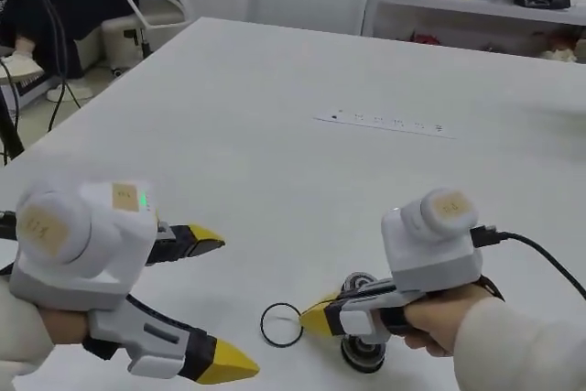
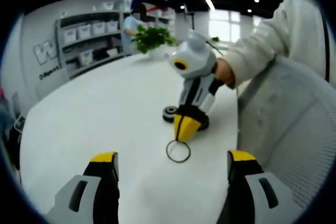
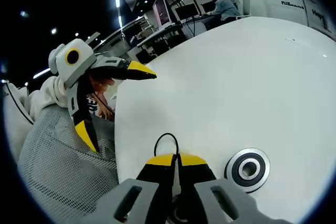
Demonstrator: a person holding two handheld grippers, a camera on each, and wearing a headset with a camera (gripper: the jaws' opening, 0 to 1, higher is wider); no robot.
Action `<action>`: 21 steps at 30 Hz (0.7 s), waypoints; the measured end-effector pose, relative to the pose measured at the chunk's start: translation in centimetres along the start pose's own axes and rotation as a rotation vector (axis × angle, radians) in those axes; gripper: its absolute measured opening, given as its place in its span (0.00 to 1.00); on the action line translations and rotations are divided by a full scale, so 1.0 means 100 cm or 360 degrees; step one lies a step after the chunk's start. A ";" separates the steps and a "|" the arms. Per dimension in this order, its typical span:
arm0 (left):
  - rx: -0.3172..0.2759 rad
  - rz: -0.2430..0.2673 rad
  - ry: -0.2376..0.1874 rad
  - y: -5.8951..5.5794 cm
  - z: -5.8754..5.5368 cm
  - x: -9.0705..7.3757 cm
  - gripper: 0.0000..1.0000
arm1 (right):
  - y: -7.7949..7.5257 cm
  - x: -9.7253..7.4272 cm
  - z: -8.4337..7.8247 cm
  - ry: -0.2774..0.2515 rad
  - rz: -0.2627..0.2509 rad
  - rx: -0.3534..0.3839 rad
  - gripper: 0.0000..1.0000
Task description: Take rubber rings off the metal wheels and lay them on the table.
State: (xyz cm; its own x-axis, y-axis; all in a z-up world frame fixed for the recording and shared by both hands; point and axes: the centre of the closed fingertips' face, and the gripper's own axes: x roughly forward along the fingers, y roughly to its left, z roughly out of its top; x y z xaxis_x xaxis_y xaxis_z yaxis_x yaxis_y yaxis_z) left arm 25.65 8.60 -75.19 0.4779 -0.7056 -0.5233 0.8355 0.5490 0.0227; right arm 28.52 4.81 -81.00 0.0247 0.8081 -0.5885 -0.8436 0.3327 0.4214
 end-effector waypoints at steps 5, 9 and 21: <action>-0.0003 0.0000 0.0008 0.000 -0.001 0.000 0.86 | -0.002 -0.002 0.001 -0.0001 -0.0025 -0.0028 0.06; 0.0003 -0.0003 0.0011 -0.001 -0.001 0.000 0.86 | -0.001 -0.007 0.004 -0.0007 -0.0028 -0.0056 0.09; -0.0005 -0.0002 -0.0014 0.000 0.002 0.000 0.86 | 0.014 -0.033 0.008 -0.0001 0.0010 -0.0171 0.20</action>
State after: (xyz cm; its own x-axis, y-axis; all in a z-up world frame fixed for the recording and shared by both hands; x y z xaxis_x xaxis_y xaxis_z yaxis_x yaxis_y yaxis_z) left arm 25.67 8.50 -74.97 0.4791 -0.7103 -0.5157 0.8352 0.5495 0.0191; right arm 27.71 3.03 -77.90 0.0197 0.8104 -0.5855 -0.8965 0.2735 0.3484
